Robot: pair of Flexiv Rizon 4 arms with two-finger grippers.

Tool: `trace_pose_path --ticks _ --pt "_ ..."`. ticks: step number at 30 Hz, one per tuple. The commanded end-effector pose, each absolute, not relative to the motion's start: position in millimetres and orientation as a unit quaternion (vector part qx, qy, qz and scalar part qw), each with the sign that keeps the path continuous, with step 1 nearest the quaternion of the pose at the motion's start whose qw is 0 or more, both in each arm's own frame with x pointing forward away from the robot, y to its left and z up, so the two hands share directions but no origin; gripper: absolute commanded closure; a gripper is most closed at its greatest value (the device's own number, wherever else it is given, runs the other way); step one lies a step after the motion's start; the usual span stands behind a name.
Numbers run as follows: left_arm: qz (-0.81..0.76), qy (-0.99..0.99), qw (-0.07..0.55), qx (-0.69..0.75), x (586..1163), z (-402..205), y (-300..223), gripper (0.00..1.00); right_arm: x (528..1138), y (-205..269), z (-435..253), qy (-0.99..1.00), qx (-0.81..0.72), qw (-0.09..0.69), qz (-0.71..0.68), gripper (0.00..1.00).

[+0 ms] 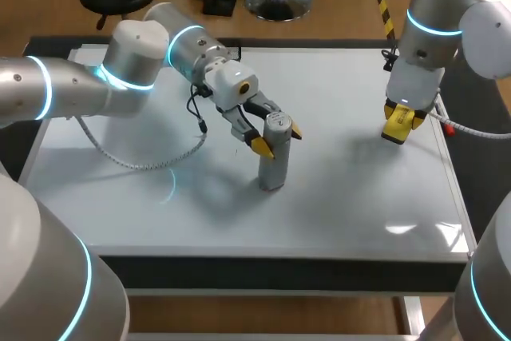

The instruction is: Pick up the inspection probe, press it on each red-marked spot on the whiteboard one by one, put down the probe, pick up the eraser, and wipe off all the red marks.

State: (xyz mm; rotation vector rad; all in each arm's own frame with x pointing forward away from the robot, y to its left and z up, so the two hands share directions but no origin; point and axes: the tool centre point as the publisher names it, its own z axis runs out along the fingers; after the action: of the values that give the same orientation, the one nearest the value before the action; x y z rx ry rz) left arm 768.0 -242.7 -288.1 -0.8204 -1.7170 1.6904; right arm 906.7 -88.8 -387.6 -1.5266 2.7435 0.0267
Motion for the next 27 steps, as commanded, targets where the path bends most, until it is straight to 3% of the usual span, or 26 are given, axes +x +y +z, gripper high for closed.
trace_pose_path --ticks 1,27 --pt "0.629 -0.656 0.285 -0.305 763.6 -289.7 -234.8 1.0 907.1 -89.3 -387.5 0.873 -0.487 0.001 0.007 1.0" --pt "0.586 -0.689 0.288 -0.313 766.5 -299.1 -232.3 1.0 907.1 -89.3 -387.5 0.873 -0.487 0.001 0.007 1.0"
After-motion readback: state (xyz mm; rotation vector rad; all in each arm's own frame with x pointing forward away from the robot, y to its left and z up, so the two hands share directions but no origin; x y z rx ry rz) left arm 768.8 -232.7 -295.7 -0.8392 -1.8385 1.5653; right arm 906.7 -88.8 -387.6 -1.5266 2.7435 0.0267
